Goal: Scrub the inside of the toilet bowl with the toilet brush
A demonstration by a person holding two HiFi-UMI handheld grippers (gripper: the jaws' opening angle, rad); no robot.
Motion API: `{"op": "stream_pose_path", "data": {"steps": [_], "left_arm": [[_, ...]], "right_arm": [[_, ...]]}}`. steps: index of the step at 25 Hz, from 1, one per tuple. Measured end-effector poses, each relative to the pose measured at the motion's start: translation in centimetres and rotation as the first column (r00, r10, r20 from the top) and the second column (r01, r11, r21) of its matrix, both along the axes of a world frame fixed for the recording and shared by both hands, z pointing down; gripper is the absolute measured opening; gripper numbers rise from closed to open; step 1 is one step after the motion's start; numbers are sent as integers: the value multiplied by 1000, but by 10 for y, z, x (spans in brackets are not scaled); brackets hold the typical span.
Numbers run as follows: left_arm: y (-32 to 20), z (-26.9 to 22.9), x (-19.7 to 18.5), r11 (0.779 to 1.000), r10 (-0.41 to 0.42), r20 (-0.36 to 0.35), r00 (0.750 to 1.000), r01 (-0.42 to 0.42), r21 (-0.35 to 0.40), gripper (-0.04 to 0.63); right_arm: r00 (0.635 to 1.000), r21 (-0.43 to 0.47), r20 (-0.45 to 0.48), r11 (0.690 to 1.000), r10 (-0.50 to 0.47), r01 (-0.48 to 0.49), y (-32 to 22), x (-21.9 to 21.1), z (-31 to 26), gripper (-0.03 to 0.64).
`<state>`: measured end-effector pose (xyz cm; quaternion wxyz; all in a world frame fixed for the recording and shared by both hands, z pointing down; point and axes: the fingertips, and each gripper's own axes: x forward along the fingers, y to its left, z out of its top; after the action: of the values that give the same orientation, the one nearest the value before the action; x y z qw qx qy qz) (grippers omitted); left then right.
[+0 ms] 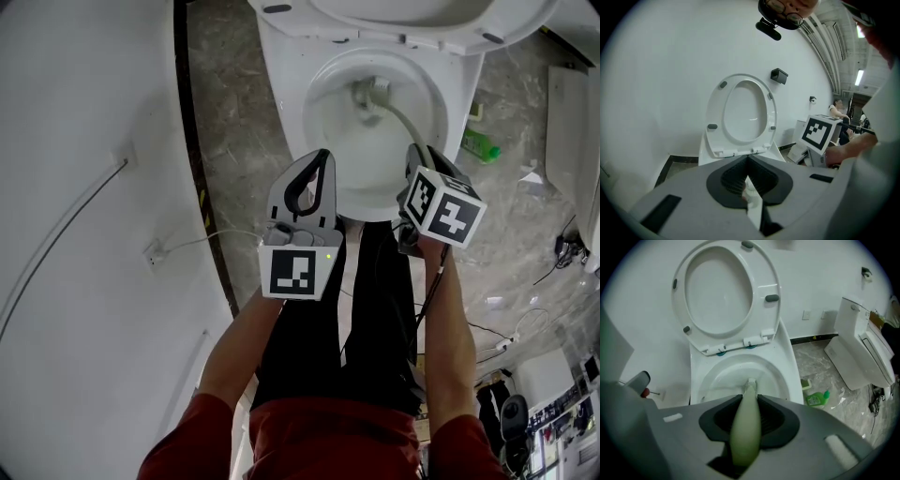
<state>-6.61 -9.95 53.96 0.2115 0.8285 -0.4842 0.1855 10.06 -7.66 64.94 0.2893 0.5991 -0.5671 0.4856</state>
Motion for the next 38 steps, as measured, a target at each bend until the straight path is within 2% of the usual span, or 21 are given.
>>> {"op": "stream_pose_path", "data": {"steps": [8, 13, 17, 19, 21, 23, 25, 27, 28, 29, 30, 32, 33, 34, 38], "left_arm": [[-5, -8, 19, 1000, 18, -12, 1000, -17, 18, 6], [-3, -8, 30, 999, 34, -13, 999, -34, 20, 6], [2, -7, 35, 999, 47, -6, 999, -47, 13, 6], [5, -6, 37, 999, 51, -3, 999, -51, 9, 6], [7, -4, 38, 998, 55, -1, 998, -55, 6, 6], [9, -4, 39, 999, 54, -2, 999, -54, 5, 6], [10, -5, 40, 999, 52, -3, 999, -52, 7, 6], [11, -6, 42, 999, 51, -5, 999, -51, 9, 6], [11, -7, 42, 999, 51, -6, 999, -51, 12, 6], [12, -8, 43, 999, 50, -6, 999, -50, 15, 6], [12, -9, 43, 999, 48, -6, 999, -48, 17, 6], [13, -11, 43, 999, 45, -6, 999, -44, 18, 6], [14, -10, 42, 999, 42, -5, 999, -42, 18, 6], [15, -10, 41, 999, 40, -3, 999, -40, 19, 6], [21, -9, 38, 999, 29, 2, 1000, -29, 19, 6]], "right_arm": [[994, 39, 52, 994, 100, -102, 8, 37, -57, 110], [968, -4, 131, 976, 216, -217, 11, 48, -29, 110], [916, -49, 219, 942, 336, -333, 19, 53, 3, 110], [912, -50, 222, 938, 345, -342, 23, 54, 11, 110], [939, -30, 187, 957, 290, -289, 24, 54, 11, 110], [975, 1, 128, 983, 183, -185, 24, 53, 8, 110], [999, 43, 46, 999, 24, -25, 21, 52, 2, 110], [981, 82, -75, 980, -178, 183, 17, 50, -5, 110], [947, 93, -147, 950, -284, 299, 14, 48, -9, 110], [893, 98, -225, 903, -390, 419, 12, 45, -13, 110], [816, 92, -307, 838, -489, 537, 10, 43, -16, 110], [627, 58, -454, 682, -633, 729, 7, 41, -19, 110], [541, 36, -505, 610, -672, 792, 6, 42, -20, 109], [471, 17, -543, 552, -695, 834, 3, 44, -21, 109], [227, -61, -661, 352, -715, 934, -6, 47, -28, 109]]}}
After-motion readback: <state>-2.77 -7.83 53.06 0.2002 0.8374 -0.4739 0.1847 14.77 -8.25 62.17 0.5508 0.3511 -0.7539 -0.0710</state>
